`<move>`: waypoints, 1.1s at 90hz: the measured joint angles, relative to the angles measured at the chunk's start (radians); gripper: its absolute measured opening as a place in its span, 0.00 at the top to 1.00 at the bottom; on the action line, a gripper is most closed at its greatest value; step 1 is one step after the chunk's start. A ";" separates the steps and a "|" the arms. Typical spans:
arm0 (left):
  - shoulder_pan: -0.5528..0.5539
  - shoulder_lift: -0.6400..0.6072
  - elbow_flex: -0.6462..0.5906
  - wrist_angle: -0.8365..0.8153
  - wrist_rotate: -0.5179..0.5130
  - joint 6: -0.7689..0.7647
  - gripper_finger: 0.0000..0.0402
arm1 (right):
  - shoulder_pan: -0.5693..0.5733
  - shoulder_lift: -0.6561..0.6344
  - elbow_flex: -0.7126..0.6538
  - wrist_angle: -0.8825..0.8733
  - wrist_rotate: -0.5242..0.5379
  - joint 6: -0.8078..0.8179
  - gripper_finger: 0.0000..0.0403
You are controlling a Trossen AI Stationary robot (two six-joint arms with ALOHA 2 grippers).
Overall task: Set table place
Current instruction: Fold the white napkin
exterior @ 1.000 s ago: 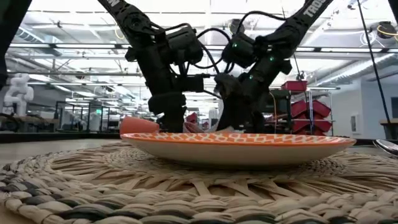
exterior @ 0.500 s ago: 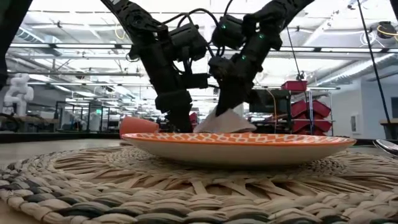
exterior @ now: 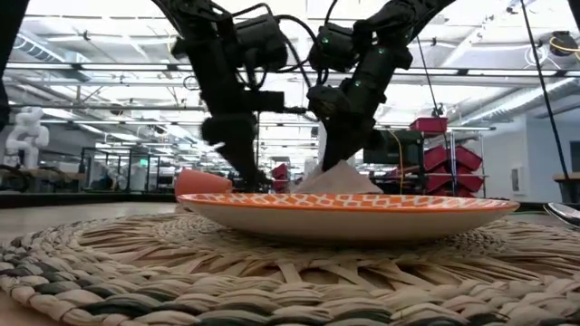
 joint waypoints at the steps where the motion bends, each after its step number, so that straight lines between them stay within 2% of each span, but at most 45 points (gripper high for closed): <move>1: 0.000 0.000 0.000 -0.007 0.000 0.000 0.45 | 0.000 0.000 0.000 -0.001 0.000 0.001 1.00; 20: 0.000 0.000 -0.028 0.056 0.033 0.001 0.45 | 0.000 0.000 0.007 -0.005 0.001 0.010 1.00; 42: 0.006 0.006 -0.030 0.103 0.055 0.001 0.45 | 0.002 0.000 0.077 -0.001 -0.008 0.004 1.00; 59: 0.021 0.006 -0.058 0.205 0.029 -0.024 0.45 | 0.011 0.000 0.086 0.007 -0.024 0.003 1.00; 70: 0.033 0.006 -0.073 0.209 -0.013 -0.048 0.45 | 0.015 0.000 0.086 0.007 -0.027 0.013 1.00; 99: 0.040 0.006 -0.164 0.337 0.026 -0.053 0.45 | 0.007 0.000 0.086 -0.002 0.000 0.021 1.00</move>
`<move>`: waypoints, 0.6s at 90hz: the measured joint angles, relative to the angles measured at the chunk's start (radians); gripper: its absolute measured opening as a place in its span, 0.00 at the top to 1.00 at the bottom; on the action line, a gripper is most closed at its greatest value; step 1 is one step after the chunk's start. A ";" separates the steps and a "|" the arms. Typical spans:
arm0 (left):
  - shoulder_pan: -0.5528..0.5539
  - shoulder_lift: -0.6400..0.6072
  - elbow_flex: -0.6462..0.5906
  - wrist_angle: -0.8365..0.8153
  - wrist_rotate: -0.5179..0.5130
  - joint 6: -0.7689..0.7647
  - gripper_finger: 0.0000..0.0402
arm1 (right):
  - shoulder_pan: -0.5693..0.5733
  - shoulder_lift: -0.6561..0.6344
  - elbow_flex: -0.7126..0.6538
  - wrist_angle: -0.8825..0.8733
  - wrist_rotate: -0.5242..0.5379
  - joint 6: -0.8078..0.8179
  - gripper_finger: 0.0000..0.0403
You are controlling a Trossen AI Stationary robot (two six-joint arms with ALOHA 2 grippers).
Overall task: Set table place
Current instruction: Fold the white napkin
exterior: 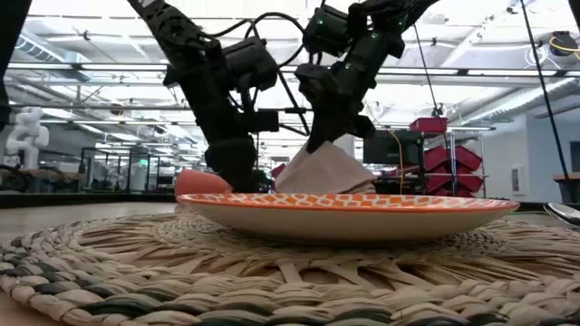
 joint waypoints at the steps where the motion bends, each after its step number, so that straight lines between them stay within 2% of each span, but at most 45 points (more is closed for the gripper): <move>1: 0.000 0.000 0.000 0.002 0.004 0.000 0.45 | -0.001 0.000 0.000 0.000 0.000 -0.001 1.00; 19: 0.000 0.000 0.000 0.006 0.035 -0.003 0.45 | -0.015 0.000 0.000 -0.005 0.056 -0.032 0.94; 32: 0.000 -0.010 -0.001 0.001 0.035 -0.016 0.45 | -0.018 0.000 0.000 -0.052 0.108 -0.065 0.83; 54: 0.000 -0.033 -0.001 -0.039 0.034 -0.026 0.45 | -0.035 0.000 0.000 -0.127 0.108 -0.080 0.62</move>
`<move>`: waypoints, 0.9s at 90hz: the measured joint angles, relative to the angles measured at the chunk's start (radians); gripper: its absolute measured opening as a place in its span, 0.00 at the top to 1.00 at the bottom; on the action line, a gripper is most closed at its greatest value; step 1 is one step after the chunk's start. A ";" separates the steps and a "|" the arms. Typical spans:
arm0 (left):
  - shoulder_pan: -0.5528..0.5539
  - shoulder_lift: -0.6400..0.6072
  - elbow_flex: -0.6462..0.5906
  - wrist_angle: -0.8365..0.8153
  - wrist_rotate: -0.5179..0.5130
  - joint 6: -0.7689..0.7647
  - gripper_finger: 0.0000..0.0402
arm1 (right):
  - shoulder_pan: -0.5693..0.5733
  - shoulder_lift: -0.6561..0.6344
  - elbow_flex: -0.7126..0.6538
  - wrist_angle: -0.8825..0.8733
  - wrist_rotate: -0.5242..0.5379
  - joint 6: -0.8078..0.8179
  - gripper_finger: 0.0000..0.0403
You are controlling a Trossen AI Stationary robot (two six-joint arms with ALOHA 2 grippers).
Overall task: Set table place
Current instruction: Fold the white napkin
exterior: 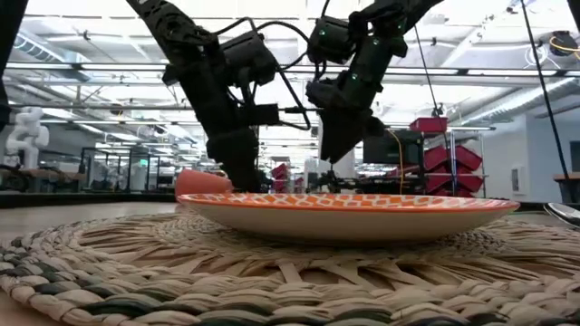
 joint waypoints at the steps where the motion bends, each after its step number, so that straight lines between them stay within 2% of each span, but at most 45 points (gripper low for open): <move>1: 0.000 -0.002 0.000 -0.006 0.000 0.000 0.45 | 0.000 0.000 0.000 -0.002 -0.001 -0.004 0.61; 9: -0.001 -0.030 0.000 -0.029 0.000 -0.001 0.45 | 0.026 0.000 0.000 0.010 -0.047 -0.065 0.58; 18: -0.015 -0.099 0.000 -0.075 0.001 -0.002 0.45 | 0.122 0.000 0.000 0.038 -0.074 -0.131 0.57; 29: -0.048 -0.226 0.000 -0.167 -0.003 -0.001 0.45 | 0.240 0.007 0.001 0.112 0.021 -0.222 0.57; 37: -0.075 -0.335 0.000 -0.250 -0.054 -0.024 0.45 | 0.283 0.025 0.002 0.173 0.081 -0.246 0.58; 51: -0.128 -0.526 0.000 -0.309 -0.079 -0.072 0.45 | 0.281 0.093 0.002 0.264 0.092 -0.254 0.61; 61: -0.160 -0.634 -0.013 -0.305 -0.090 -0.102 0.45 | 0.271 0.161 0.027 0.267 0.078 -0.279 0.61; 81: -0.185 -0.745 -0.107 -0.318 -0.107 -0.137 0.45 | 0.271 0.290 0.176 0.261 0.071 -0.358 0.61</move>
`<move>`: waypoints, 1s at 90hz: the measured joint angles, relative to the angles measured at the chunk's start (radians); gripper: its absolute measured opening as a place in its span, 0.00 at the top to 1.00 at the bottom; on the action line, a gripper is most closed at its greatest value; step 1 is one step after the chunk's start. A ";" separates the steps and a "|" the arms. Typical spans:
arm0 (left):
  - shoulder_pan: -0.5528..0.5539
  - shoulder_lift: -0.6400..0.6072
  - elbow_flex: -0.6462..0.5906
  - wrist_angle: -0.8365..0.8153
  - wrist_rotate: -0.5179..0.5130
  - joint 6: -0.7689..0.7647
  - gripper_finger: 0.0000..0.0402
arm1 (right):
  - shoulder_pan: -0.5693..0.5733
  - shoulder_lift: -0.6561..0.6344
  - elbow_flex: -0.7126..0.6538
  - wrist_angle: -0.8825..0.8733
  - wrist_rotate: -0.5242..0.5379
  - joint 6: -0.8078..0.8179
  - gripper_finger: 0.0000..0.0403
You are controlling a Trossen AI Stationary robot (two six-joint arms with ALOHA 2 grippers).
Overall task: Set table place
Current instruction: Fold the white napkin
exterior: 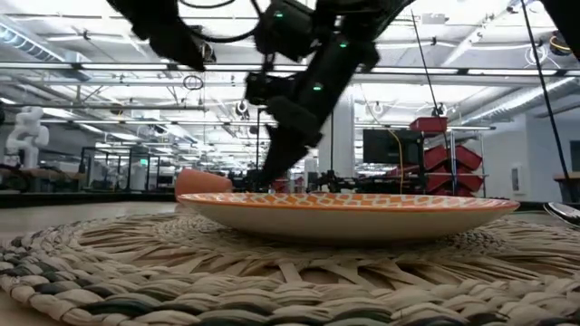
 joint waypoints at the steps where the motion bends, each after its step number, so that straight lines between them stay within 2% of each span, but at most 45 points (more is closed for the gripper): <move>1: 0.000 -0.001 -0.005 0.000 0.000 -0.003 0.45 | 0.000 0.006 0.010 -0.005 -0.001 -0.003 0.61; 24: -0.005 -0.016 -0.135 0.013 0.003 -0.048 0.45 | -0.004 0.163 0.234 -0.156 -0.026 -0.061 0.61; 43: -0.035 -0.016 -0.155 0.031 0.004 -0.066 0.45 | -0.003 0.233 0.338 -0.176 -0.078 -0.084 0.61; 90: -0.065 -0.016 -0.155 0.069 -0.005 -0.072 0.45 | -0.012 0.273 0.361 -0.197 -0.094 -0.055 0.62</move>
